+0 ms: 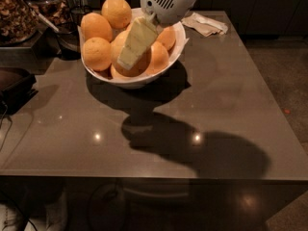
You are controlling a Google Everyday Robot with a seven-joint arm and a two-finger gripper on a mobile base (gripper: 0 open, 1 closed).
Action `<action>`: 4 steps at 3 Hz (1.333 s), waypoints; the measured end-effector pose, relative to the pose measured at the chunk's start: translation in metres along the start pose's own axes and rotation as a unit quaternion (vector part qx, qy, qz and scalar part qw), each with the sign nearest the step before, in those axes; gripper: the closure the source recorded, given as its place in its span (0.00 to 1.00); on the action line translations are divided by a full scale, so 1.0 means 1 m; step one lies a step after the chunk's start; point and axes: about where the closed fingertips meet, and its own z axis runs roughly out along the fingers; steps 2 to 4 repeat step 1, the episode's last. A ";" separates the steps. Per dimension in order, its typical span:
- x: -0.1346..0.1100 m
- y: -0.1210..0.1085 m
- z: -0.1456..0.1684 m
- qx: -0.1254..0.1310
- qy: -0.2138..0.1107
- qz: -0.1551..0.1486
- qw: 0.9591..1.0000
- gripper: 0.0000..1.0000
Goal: Pick orange from white bowl
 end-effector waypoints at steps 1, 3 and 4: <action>0.010 0.021 -0.004 -0.004 0.002 0.017 1.000 1.00; 0.010 0.021 -0.004 -0.004 0.002 0.017 1.000 1.00; 0.010 0.021 -0.004 -0.004 0.002 0.017 1.000 1.00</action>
Offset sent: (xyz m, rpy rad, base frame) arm 0.0000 0.0000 0.0000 0.0000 0.0000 0.0000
